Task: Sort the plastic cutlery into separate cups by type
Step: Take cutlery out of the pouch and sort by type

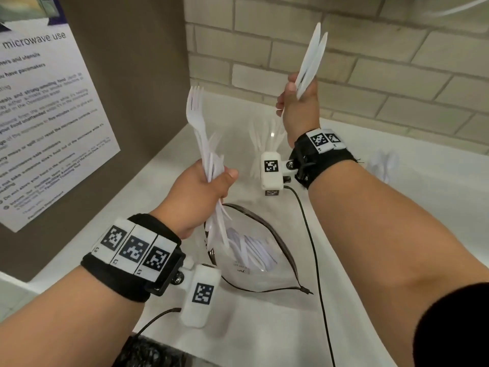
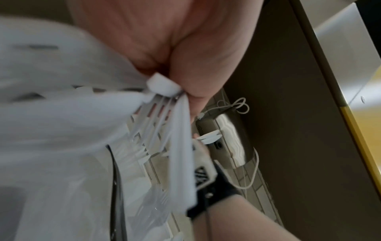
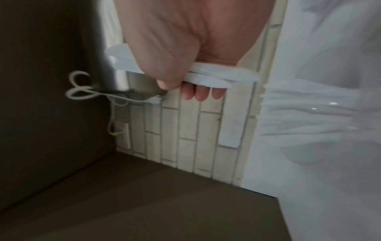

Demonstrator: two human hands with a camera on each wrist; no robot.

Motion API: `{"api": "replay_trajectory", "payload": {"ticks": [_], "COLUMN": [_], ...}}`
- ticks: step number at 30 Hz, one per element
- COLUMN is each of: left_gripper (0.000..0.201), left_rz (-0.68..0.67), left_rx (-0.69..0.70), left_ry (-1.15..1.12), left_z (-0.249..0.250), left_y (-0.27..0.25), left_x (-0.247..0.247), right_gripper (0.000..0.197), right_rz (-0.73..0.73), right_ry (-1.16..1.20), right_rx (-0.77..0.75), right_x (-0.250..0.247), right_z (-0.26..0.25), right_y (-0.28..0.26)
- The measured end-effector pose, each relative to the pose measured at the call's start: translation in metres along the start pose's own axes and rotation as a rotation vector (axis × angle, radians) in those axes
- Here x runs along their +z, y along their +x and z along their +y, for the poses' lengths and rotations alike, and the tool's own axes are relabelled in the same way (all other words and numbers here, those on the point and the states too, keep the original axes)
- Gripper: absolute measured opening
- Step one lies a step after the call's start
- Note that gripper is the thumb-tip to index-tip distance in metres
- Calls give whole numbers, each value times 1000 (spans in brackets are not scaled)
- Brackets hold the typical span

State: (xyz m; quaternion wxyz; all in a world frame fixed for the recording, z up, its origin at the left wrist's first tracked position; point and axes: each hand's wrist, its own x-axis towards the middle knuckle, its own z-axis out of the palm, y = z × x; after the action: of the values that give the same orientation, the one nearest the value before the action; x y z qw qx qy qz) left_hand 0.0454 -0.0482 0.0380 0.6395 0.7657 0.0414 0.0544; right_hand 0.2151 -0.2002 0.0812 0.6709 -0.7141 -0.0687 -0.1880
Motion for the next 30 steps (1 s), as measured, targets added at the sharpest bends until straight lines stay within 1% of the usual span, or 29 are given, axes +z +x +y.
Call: {"api": "replay_trajectory", "payload": {"ticks": [3,5,7,8,9,11,14,15,17,20,22,25,27,28,30], "left_gripper": [21,17,15,14,15,15,15,15,17,18,19,21,21,21,23], "left_rz": [31,55,63,63,61,47,12,2,-13,-32,-43,-65,-51,-39,-6], "left_rx": [-31,-80,-109,-115,-120,-127,-136,-138,-139,-146,-144,-128,-122,-121,-129], "left_ry": [-150,-271,-361,-386,-404,-431,-474,-486,-504,-561,-614,-686,-720,-724,-713], "left_z": [-4,-6,-7,-8,-8,-8,-8,-7,-6,-3,1,8,12,13,14], "left_y": [0,1,1,2,2,2,3,3,3,2,4,10,14,15,16], "left_x": [-5,-9,-12,-13,-14,-13,-10,-9,-6,-5,-5,-3,0,2,8], "right_gripper": [14,15,9,8,15,26,35,36,36,27,21,10,1,6,28], "right_rz": [-27,-48,-91,-104,-104,-93,-100,-89,-66,-73,-166,-426,-601,-675,-778], "right_ry": [-6,7,6,-32,-87,-103,-55,-76,-133,-53,7,-41,-86,-112,-209], "right_rx": [54,135,237,265,275,288,282,266,212,189,188,175,190,193,166], "right_x": [15,18,17,15,13,11,7,5,-1,-12,-21,-36,-44,-47,-51], "right_z": [32,51,65,68,68,64,57,53,43,14,-8,-34,-44,-46,-50], "right_y": [8,12,15,16,17,19,20,19,15,-4,-30,-78,-106,-118,-135]}}
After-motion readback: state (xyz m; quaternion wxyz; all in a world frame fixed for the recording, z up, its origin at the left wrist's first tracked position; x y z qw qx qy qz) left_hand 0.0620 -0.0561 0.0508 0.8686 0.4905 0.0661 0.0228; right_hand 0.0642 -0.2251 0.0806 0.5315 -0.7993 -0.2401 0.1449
